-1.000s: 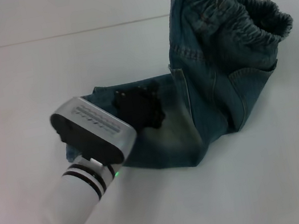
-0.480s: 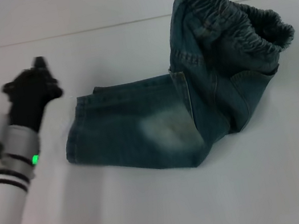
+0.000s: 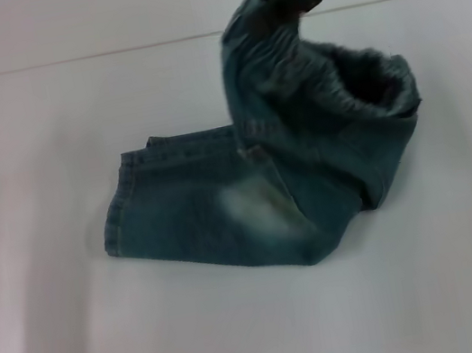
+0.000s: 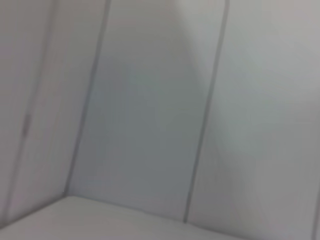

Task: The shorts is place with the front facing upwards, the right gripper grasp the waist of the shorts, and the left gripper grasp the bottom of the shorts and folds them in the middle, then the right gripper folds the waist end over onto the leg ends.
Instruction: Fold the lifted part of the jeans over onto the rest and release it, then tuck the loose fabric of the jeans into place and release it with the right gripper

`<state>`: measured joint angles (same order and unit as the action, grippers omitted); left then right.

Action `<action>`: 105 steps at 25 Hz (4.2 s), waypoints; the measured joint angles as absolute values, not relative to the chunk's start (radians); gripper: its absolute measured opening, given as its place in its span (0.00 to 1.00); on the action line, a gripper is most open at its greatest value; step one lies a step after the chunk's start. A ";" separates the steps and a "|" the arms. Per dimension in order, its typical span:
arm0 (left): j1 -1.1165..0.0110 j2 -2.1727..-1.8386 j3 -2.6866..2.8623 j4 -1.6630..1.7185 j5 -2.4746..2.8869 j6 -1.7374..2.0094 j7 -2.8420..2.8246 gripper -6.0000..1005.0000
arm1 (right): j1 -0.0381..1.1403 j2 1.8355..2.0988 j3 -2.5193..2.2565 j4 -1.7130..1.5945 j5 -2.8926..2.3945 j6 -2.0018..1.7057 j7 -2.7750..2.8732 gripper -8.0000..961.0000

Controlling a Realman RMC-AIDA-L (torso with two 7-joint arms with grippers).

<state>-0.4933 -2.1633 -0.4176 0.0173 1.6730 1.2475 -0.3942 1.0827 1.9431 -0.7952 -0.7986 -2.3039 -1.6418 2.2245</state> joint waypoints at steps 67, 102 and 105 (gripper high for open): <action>-0.488 -2.157 -0.422 0.049 1.672 1.170 -0.426 0.02 | 1.201 2.110 -1.667 -0.790 -2.424 -1.531 2.418 0.97; -0.484 -2.160 -0.428 0.049 1.672 1.138 -0.409 0.02 | 1.208 2.115 -1.813 -0.716 -2.350 -1.322 2.493 0.92; -0.484 -2.160 -0.428 0.049 1.672 1.131 -0.409 0.02 | 1.209 2.116 -1.817 -0.716 -2.360 -1.316 2.497 0.89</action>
